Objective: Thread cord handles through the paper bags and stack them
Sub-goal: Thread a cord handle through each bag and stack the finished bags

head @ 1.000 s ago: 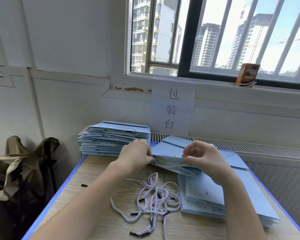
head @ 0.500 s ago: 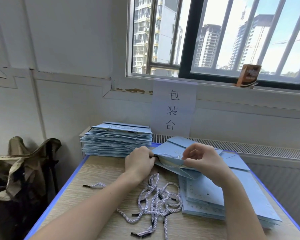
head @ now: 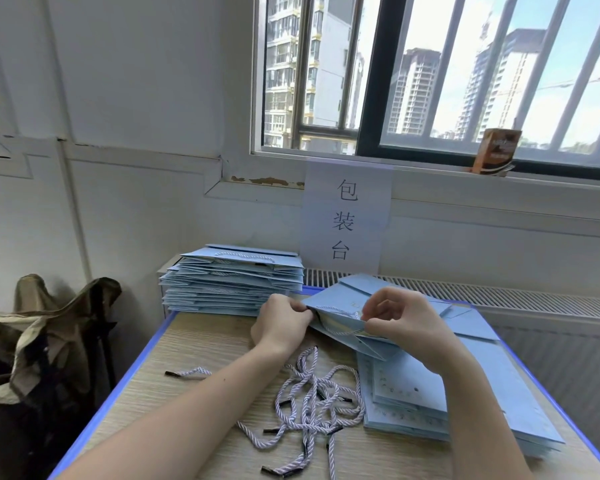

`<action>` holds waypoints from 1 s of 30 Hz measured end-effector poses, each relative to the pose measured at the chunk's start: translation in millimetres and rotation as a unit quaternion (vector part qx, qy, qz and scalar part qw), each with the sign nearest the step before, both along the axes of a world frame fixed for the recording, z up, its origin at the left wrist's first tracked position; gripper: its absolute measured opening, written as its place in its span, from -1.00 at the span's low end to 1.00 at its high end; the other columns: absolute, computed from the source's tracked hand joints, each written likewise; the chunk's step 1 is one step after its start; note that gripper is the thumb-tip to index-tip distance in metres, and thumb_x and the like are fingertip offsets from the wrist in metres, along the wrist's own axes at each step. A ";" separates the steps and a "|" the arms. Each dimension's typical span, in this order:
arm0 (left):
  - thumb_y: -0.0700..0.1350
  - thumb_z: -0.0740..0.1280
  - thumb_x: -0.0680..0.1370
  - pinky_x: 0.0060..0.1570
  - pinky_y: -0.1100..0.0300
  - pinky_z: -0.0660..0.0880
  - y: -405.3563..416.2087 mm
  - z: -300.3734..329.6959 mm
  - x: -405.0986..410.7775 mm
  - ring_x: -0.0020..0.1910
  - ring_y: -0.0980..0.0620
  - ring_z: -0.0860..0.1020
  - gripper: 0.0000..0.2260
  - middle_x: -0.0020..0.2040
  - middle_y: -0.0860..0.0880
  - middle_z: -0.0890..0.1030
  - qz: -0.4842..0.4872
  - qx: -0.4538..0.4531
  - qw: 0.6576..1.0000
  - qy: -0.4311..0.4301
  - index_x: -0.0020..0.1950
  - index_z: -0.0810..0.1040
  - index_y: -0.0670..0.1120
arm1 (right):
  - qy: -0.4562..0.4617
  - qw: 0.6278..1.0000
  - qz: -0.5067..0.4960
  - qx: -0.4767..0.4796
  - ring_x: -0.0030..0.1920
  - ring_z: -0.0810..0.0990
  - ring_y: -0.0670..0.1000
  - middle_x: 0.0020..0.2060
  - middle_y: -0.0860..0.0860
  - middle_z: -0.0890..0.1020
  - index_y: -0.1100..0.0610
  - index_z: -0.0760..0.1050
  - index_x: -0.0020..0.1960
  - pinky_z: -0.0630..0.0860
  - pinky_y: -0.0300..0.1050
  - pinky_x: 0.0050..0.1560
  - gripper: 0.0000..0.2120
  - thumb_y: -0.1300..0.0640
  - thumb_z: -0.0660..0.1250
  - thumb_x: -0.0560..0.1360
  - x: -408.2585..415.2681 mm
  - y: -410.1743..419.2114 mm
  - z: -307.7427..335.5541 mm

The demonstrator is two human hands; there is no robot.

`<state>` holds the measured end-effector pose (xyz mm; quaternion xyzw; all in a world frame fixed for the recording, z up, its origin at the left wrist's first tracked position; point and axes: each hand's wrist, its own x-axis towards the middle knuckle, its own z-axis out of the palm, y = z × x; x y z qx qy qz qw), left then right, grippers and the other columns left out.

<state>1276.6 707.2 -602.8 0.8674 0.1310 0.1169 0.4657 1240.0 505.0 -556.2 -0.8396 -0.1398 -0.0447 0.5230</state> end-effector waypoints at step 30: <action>0.05 0.38 0.50 -0.13 0.19 0.38 -1.8 1.4 0.1 -0.05 0.04 0.59 -0.86 -0.09 0.08 0.67 -0.027 0.046 0.999 -0.007 -0.03 0.69 0.06 | 0.008 0.999 -0.005 0.048 -0.31 0.49 0.00 -0.34 0.04 0.63 0.24 0.59 -0.16 0.38 -0.24 -0.37 -0.88 0.43 0.42 0.42 0.9 8.3 0.7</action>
